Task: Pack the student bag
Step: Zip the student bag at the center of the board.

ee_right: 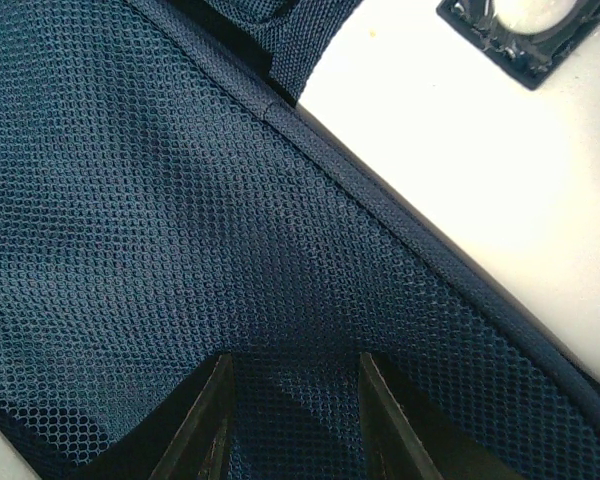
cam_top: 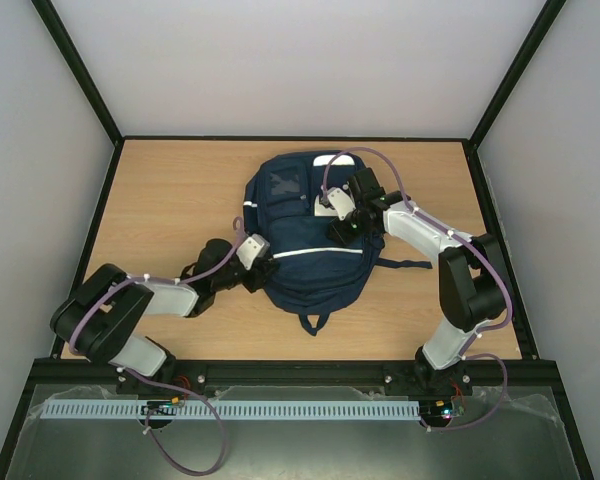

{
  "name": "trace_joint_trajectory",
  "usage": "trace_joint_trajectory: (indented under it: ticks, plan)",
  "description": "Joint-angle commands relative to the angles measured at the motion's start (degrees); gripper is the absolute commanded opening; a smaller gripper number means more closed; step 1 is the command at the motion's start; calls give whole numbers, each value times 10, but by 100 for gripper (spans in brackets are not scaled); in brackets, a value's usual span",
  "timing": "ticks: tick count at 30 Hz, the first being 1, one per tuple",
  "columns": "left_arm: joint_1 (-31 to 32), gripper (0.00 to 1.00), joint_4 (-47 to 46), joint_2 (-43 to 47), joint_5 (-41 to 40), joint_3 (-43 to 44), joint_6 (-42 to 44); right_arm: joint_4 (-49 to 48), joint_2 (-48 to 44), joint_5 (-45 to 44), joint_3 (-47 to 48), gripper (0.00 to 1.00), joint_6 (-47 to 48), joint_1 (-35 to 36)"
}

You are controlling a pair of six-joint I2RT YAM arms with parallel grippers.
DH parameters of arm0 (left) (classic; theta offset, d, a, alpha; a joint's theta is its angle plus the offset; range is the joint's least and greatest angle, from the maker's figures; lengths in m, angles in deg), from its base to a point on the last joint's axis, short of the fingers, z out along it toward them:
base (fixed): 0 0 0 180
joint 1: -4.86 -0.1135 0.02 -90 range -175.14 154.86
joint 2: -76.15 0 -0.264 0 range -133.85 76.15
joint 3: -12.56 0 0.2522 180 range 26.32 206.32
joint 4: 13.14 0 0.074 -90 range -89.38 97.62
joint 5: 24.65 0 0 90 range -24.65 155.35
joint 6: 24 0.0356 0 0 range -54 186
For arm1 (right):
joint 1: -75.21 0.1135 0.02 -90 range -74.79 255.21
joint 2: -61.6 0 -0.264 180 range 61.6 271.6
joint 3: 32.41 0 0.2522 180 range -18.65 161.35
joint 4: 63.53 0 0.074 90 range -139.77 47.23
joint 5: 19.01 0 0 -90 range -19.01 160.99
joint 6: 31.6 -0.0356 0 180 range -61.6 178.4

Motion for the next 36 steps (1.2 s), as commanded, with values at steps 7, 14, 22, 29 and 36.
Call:
trace_joint_trajectory:
  ticks: [7, 14, 22, 29, 36]
  plan:
    - [20, 45, 74, 19, -65, 1, -7, 35, 13, -12, -22, 36, 5, -3]
    - [20, 28, 96, 34, -73, -2, -39, 34, 14, -13, -22, 36, 5, -3]
    - [24, 24, 114, 42, -103, -3, -63, 36, 16, -13, -22, 36, 5, -3]
    - [52, 22, 149, 43, -148, 1, -84, 36, 13, -15, -23, 36, 6, -3]
    - [66, 8, 154, 73, -174, -8, -95, 35, 12, -17, -23, 36, 6, -3]
